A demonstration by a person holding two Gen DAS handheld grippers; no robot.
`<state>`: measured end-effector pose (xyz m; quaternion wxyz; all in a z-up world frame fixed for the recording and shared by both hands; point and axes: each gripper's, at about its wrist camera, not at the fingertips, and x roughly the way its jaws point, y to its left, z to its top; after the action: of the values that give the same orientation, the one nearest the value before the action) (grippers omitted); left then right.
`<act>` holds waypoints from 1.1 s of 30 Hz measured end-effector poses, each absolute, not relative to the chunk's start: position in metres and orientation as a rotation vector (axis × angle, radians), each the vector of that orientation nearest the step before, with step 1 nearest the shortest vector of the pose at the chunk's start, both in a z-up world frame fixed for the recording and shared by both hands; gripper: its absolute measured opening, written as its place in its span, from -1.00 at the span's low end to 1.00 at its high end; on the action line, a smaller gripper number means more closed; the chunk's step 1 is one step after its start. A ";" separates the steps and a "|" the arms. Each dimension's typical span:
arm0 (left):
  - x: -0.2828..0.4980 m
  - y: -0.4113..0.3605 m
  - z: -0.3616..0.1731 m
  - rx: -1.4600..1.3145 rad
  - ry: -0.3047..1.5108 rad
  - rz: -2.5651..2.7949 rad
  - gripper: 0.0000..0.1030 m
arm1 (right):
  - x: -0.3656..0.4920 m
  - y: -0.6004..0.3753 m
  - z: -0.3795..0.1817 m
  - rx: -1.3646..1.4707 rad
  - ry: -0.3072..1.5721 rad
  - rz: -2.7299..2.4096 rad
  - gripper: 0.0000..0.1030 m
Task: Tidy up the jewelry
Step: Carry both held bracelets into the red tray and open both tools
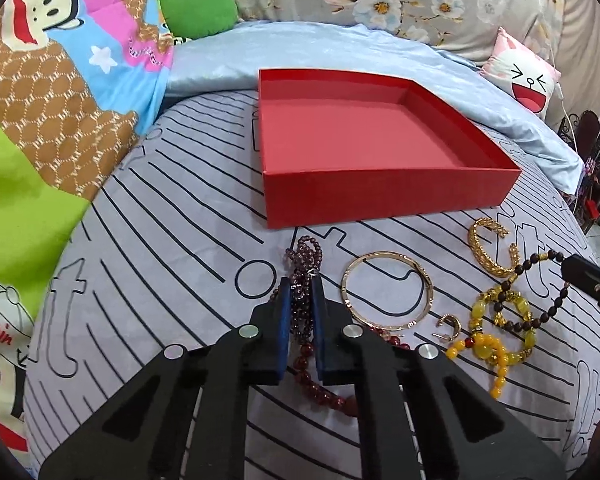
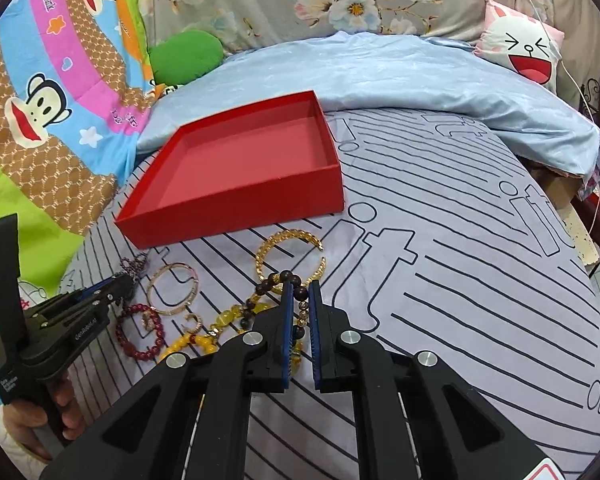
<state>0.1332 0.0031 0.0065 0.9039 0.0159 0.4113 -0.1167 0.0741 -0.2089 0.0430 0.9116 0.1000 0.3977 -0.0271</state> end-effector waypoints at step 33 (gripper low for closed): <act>0.325 -0.051 0.098 0.230 0.723 -0.241 -0.89 | 0.327 -0.198 0.107 0.181 0.855 0.204 -0.86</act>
<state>0.3251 -0.0508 0.0978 0.9218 0.1121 0.3521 -0.1175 0.3272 -0.1979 0.1074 0.9010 0.0873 0.4134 0.0987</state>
